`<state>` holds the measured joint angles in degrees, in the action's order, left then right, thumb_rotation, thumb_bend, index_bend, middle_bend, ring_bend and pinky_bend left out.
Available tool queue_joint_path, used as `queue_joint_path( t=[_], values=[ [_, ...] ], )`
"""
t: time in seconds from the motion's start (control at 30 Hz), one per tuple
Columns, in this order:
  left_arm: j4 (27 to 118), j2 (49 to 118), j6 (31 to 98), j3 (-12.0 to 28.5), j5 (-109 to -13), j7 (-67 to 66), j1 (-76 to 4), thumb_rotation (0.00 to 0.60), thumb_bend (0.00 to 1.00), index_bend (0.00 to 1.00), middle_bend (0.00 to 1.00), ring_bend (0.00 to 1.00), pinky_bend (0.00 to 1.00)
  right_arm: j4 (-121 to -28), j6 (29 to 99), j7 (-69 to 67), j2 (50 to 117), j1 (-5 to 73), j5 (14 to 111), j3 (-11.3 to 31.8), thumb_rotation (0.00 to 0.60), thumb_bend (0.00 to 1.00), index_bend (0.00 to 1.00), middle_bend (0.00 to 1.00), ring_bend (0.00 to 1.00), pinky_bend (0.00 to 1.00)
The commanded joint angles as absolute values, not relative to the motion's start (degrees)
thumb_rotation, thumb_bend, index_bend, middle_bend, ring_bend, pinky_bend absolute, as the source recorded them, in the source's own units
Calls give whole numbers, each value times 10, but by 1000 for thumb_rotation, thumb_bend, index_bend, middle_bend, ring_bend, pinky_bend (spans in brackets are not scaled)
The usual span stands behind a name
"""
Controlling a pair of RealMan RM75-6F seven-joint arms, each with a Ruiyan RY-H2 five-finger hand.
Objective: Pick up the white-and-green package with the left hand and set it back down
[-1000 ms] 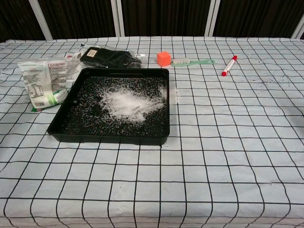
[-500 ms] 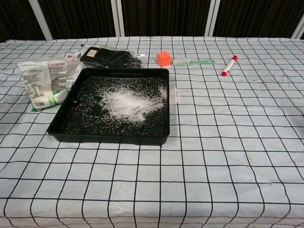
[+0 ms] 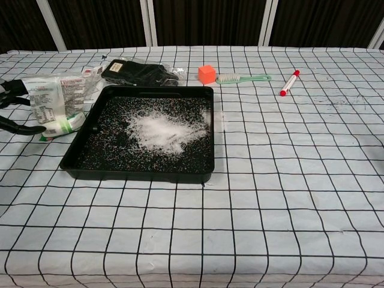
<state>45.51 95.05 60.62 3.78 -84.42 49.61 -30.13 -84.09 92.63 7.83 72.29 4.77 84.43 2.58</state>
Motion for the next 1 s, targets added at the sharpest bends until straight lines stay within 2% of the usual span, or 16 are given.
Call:
queue_joint_path(
  t=[0.03,0.53,0.8,1.0],
  values=[
    [445,964,600,43,-845,504,-312,600,223,132,118,4,113,-841,926,79,724,47,847,27,600,141,165,124,166,313],
    [367,1022,581,48,-836,538,-323,600,291,165,181,84,203,-832,911,72,730,45,847,35,600,141,165,124,166,313],
    [335,1045,566,51,-834,553,-336,600,303,181,186,92,225,-833,905,72,731,43,843,40,600,140,165,124,166,313],
    [316,1063,574,53,-839,564,-347,600,389,208,219,140,263,-831,902,74,732,43,843,43,600,141,165,117,166,313]
  ],
)
